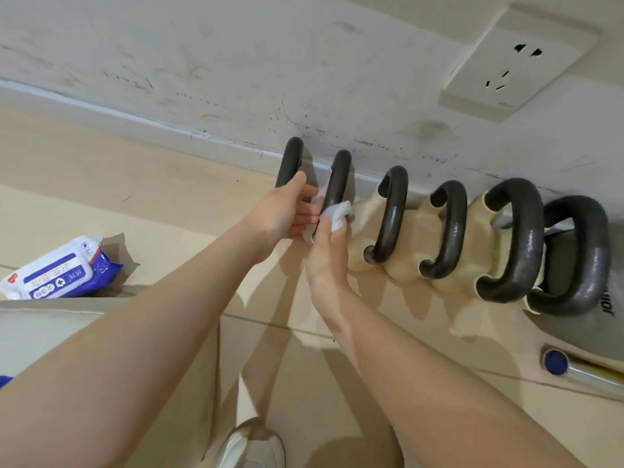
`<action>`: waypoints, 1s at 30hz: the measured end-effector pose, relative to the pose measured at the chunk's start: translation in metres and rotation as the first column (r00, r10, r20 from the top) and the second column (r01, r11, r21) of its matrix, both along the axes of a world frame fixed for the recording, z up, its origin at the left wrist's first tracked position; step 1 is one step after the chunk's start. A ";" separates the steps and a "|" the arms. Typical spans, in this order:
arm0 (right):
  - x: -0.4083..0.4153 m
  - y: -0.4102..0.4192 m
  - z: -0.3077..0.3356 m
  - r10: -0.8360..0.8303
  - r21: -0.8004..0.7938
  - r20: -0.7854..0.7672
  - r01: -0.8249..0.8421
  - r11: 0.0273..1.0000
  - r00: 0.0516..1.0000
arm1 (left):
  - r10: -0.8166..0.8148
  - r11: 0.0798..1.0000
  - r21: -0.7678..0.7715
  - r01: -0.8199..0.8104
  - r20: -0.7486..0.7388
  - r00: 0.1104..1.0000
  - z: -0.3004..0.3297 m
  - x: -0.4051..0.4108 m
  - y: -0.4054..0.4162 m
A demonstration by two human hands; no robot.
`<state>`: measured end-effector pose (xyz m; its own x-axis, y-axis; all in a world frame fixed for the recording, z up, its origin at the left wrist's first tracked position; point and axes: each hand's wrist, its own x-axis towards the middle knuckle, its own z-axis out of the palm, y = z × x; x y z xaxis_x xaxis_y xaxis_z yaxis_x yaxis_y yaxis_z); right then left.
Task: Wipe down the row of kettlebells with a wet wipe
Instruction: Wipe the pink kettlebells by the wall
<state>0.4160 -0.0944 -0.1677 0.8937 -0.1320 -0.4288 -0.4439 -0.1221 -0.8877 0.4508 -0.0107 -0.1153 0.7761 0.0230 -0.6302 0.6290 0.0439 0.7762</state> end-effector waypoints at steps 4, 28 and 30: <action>-0.022 -0.006 -0.012 0.157 -0.017 0.002 -0.157 0.987 0.988 | 0.026 1.000 -0.012 -0.025 0.020 0.999 -0.006 -0.001 -0.001; 0.010 0.006 -0.020 -0.191 0.383 -0.380 0.342 0.858 0.905 | 0.050 0.998 -0.034 -0.051 -0.029 0.998 -0.015 -0.006 0.000; 0.015 0.013 -0.012 -0.249 0.321 -0.281 0.335 0.886 0.927 | 0.052 0.998 -0.030 -0.053 -0.015 0.999 -0.017 -0.008 0.001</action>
<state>0.4305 -0.0815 -0.1801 0.7117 -0.1713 -0.6812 -0.6026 0.3496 -0.7174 0.4425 -0.0098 -0.1321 0.7651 0.0442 -0.6424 0.6364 0.1004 0.7648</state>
